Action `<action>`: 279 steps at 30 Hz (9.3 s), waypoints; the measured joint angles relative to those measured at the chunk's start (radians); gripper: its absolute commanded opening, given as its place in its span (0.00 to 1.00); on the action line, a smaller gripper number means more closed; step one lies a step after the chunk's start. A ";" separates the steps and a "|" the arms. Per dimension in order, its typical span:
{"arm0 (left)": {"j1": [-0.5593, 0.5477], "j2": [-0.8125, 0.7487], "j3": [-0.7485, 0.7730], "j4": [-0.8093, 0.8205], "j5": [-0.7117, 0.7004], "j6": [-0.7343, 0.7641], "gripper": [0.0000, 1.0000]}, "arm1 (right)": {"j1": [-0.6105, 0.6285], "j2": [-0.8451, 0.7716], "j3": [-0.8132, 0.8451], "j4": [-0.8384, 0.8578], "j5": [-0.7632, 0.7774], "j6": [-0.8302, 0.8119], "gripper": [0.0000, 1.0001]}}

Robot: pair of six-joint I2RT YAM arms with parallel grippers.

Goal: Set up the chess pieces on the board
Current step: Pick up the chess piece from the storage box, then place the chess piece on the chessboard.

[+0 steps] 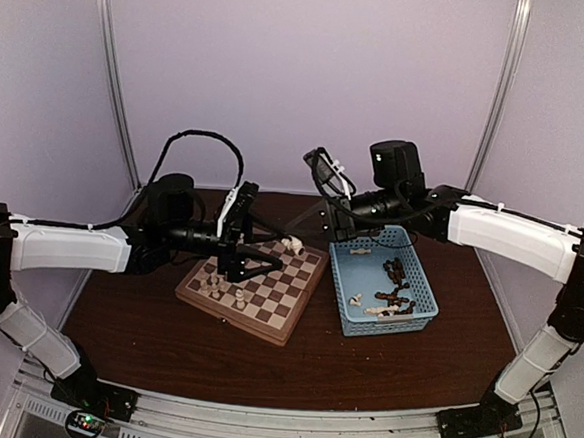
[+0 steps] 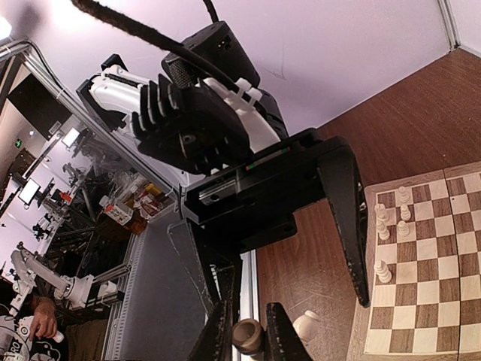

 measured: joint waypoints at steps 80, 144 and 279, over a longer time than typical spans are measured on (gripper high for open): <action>0.000 0.055 0.020 -0.034 0.050 0.042 0.08 | 0.016 0.028 0.023 -0.088 0.056 -0.086 0.09; -0.232 0.557 0.833 -1.660 -0.980 0.808 0.13 | -0.074 -0.372 -0.473 0.167 0.823 -0.083 0.06; 0.016 -0.304 0.228 -0.947 -0.777 -0.115 0.97 | 0.189 0.482 -0.190 0.613 0.983 -0.042 0.37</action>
